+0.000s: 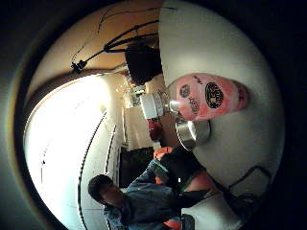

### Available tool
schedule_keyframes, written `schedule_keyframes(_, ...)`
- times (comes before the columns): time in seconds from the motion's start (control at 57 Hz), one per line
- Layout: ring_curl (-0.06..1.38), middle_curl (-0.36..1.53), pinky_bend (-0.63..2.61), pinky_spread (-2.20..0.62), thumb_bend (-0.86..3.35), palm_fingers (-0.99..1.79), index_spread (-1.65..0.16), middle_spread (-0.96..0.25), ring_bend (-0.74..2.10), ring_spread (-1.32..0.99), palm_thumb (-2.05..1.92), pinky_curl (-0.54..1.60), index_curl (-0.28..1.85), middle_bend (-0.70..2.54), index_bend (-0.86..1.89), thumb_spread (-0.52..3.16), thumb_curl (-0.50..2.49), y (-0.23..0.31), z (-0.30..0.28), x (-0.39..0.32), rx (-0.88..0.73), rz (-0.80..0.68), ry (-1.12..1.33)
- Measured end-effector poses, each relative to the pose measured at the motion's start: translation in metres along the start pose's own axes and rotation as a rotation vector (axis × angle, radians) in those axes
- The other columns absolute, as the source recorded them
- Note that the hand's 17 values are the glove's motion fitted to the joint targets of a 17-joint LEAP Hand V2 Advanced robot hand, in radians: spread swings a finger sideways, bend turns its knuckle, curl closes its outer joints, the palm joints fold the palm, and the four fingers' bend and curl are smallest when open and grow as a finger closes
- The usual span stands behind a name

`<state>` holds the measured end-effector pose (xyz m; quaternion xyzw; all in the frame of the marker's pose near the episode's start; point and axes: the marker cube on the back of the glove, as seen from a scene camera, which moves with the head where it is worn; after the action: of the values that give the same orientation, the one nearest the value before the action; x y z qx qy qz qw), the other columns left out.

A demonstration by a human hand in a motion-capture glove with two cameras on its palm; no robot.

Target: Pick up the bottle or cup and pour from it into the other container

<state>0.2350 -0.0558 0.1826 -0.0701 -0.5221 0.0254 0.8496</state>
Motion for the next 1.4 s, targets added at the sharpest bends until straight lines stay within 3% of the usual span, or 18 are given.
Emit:
schedule_keyframes(0.859, 0.3, 0.28, 0.55, 0.2, -0.03, -0.08, -0.45, -0.19, 0.39, -0.11, 0.44, 0.36, 0.13, 0.17, 0.1, 0.81, 0.32, -0.02, 0.054, -0.014, -0.064, -0.055, -0.076)
schedule_keyframes(0.999, 0.3, 0.24, 0.58, 0.2, -0.03, -0.13, -0.45, -0.18, 0.41, -0.11, 0.45, 0.36, 0.13, 0.07, 0.13, 0.82, 0.32, -0.03, 0.063, -0.025, -0.034, -0.076, -0.113)
schedule_keyframes(1.403, 0.3, 0.27, 0.52, 0.19, -0.02, 0.05, -0.45, -0.19, 0.44, -0.12, 0.55, 0.34, 0.16, 0.19, 0.16, 0.83, 0.33, -0.035, 0.072, -0.024, 0.077, -0.108, -0.213)
